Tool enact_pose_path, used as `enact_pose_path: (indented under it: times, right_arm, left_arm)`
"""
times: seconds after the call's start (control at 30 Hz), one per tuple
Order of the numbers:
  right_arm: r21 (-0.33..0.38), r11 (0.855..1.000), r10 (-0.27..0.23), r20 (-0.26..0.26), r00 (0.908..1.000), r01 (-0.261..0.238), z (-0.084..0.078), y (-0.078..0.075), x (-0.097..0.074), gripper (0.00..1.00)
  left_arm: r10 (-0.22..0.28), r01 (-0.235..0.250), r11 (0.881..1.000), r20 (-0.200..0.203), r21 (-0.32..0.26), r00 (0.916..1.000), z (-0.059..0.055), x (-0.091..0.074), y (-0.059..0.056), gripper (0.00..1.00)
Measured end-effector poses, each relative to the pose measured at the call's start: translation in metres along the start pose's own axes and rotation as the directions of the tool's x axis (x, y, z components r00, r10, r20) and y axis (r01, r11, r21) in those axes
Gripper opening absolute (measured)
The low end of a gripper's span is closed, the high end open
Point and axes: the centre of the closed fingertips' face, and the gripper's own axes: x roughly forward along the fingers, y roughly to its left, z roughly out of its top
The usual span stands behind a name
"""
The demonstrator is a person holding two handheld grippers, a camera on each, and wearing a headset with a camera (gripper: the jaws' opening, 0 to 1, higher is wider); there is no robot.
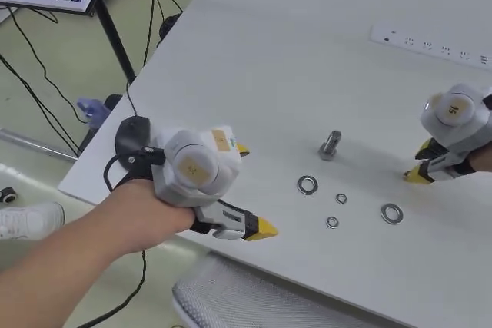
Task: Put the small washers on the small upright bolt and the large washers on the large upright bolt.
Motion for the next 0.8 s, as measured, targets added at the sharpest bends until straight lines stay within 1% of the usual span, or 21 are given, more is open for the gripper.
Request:
enact_pose_path:
  times: [0.13, 0.3, 0.47, 0.8]
  right_arm:
    - [-0.018, 1.000, 0.005, 0.013, 0.9999, -0.005, 0.010, 0.005, -0.003, 0.29]
    - [-0.044, 0.999, 0.001, 0.024, 0.9997, 0.000, 0.023, 0.012, -0.006, 0.29]
    - [-0.068, 0.998, 0.011, 0.039, 0.9992, -0.008, 0.035, 0.024, -0.008, 0.30]
    - [-0.097, 0.995, 0.030, 0.065, 0.9974, -0.023, 0.051, 0.047, -0.008, 0.30]
  left_arm:
    - [0.002, -0.002, 1.000, 0.000, 0.007, 1.0000, 0.001, -0.001, 0.000, 0.77]
    - [0.006, -0.006, 1.000, 0.012, 0.007, 0.9999, 0.003, -0.003, 0.000, 0.77]
    - [0.008, -0.008, 1.000, 0.021, -0.003, 0.9997, 0.004, -0.003, -0.001, 0.79]
    - [0.015, -0.014, 1.000, 0.025, -0.007, 0.9996, 0.004, -0.003, -0.002, 0.86]
